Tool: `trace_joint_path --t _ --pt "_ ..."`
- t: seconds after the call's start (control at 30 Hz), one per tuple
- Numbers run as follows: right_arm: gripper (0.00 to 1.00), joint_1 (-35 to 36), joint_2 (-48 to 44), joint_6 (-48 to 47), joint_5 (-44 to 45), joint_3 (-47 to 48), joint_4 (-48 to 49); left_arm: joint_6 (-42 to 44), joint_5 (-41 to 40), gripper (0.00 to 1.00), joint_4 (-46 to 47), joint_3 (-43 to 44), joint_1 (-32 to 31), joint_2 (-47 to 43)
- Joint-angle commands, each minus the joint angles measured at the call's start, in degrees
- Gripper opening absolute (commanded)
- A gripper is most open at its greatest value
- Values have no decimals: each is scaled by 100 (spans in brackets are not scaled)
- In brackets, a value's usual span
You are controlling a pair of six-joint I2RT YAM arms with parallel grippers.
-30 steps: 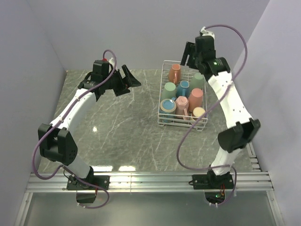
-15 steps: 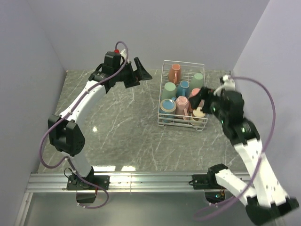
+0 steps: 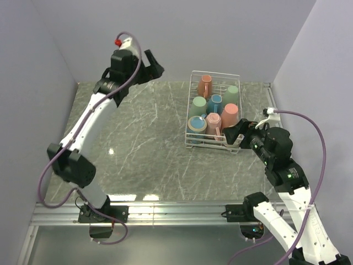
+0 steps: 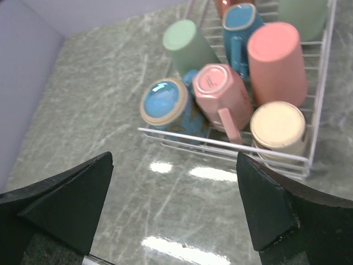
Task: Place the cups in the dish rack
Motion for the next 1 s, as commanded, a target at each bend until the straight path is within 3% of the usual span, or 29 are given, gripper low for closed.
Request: trace_joint_path --t 0.0,0.03,0.1,0.13,0.2,0.33,0.53,0.6,0.73,0.87,0.9,0.97 --pt "95 23 -157 -130 309 36 -191 437 -1606 99 1545 -1235 62 -1145" --pt "93 32 -314 -25 440 -209 -130 551 -1844 99 2204 -2555 71 -1488" --pt "93 102 -412 265 703 -369 -85 744 -2545 99 4194 -3836 132 -2438" --pt "93 111 -387 275 661 -378 -102 1110 -2637 99 4710 -4912 167 -2693" --pt "93 111 -325 -32 355 -343 -111 1377 -2838 99 5075 -5624 378 -3213" --pt "92 146 -220 64 -269 -404 11 2034 -2971 99 4635 -6458 817 -3513" --pt "91 173 -123 -217 -1070 -458 21 2186 -2096 99 5985 -7908 1906 -3487" --pt "89 190 -105 -261 -1088 -440 -59 2248 -1892 99 6462 -8287 2004 -3233" --pt "89 190 -333 -226 -808 -668 116 2372 -1627 99 7333 -8614 2049 -2461" --pt "89 199 -1123 80 -124 -1290 1264 2459 -1487 99 8239 -8791 2049 -1951" --pt "96 190 -1525 143 331 -1710 1564 2485 -1521 99 8544 -8834 2049 -1836" --pt "99 199 -1853 196 1027 -2143 2362 2546 -1434 99 8888 -8913 2057 -1519"
